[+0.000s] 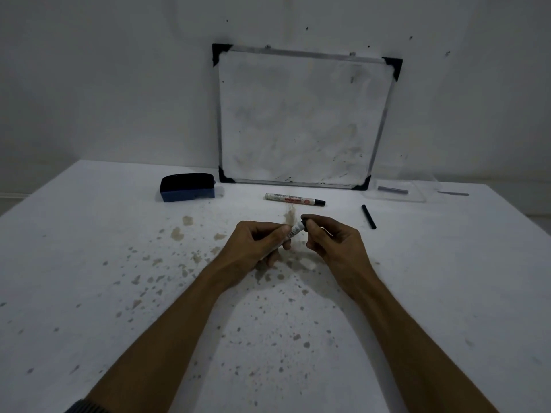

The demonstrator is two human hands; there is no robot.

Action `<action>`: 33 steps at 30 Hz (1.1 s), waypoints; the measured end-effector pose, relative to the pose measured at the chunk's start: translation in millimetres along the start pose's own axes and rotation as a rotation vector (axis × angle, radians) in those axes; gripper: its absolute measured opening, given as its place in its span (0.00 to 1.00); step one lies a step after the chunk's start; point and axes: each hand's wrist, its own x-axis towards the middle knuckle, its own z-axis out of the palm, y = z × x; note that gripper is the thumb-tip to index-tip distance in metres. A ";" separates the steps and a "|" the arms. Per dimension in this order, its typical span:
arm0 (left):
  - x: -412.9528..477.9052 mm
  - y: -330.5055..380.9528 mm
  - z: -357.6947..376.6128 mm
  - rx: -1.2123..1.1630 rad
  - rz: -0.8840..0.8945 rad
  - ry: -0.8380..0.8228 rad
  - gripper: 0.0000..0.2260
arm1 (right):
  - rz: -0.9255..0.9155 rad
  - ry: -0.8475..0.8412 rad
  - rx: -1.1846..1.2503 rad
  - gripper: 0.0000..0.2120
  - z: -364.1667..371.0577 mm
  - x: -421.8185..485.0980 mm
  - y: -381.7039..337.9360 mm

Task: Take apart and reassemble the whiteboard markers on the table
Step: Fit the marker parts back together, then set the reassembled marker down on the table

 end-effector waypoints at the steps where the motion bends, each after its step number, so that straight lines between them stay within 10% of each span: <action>1: 0.5 -1.1 -0.5 0.002 -0.003 0.002 0.17 | 0.003 -0.001 -0.024 0.11 -1.0 0.5 -0.2; 15: 4.0 14.4 18.4 -0.424 -0.135 0.268 0.13 | -0.011 0.074 -0.361 0.19 19.1 -14.4 -3.1; 24: 0.6 19.2 3.7 -0.286 -0.092 0.251 0.13 | -0.068 0.071 -0.627 0.16 40.9 -15.8 -2.2; 33: -12.3 -18.9 -97.7 0.810 -0.115 0.509 0.20 | 0.125 0.075 -0.627 0.11 87.8 36.3 -10.0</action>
